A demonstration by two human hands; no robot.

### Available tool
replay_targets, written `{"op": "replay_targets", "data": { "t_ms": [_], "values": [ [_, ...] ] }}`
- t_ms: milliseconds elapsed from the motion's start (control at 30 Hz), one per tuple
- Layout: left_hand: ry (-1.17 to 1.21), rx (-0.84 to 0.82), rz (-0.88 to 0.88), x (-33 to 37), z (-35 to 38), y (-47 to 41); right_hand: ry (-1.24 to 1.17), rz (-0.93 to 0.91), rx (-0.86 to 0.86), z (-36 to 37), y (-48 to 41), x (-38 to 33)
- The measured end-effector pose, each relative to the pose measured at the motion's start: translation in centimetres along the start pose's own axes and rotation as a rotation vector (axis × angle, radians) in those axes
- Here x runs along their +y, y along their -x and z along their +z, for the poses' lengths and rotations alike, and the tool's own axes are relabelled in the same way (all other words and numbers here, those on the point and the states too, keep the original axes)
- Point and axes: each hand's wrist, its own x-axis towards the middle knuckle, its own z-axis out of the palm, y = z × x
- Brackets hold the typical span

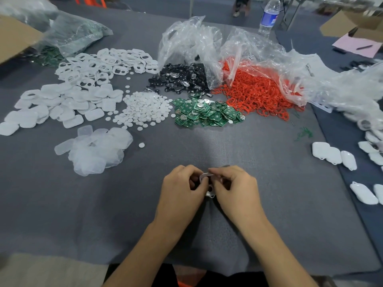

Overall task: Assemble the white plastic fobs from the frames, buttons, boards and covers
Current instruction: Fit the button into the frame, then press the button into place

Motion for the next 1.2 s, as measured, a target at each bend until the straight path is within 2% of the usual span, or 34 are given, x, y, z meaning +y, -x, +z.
{"op": "replay_targets", "data": {
  "t_ms": [233,333,400,533,600,667,800,967,1067,1200],
  "values": [
    [0.024,-0.020,0.004,0.0,-0.2,0.0,0.001,0.002,0.049,-0.8,-0.3,-0.7],
    [0.085,0.014,-0.048,0.0,-0.3,-0.2,0.014,-0.033,0.034,-0.4,-1.7,-2.7],
    [0.190,0.102,-0.138,0.0,-0.5,-0.1,0.024,-0.072,-0.022,0.7,-3.0,-4.4],
    [0.451,0.481,-0.338,-0.6,-1.5,0.5,0.032,-0.097,-0.229,4.6,-5.8,-8.3],
    [0.586,0.611,-0.404,-1.2,-1.7,0.5,0.053,-0.105,-0.316,6.9,-7.1,-10.1],
    [0.678,0.666,-0.441,-1.5,-1.8,0.3,0.098,-0.096,-0.381,9.1,-8.2,-11.5],
    [0.676,0.735,-0.430,-1.6,-1.9,0.2,0.206,-0.057,-0.460,11.3,-9.6,-11.6],
    [0.695,0.746,-0.409,-2.0,-2.0,-0.1,0.147,-0.075,-0.405,11.4,-9.8,-10.2],
    [0.703,0.732,-0.373,-1.9,-2.1,-0.2,0.006,-0.032,-0.360,10.2,-9.2,-9.5],
    [0.691,0.679,-0.315,-1.6,-2.0,-0.1,-0.566,0.144,-0.414,7.0,-6.9,-8.8]
  ]
}}
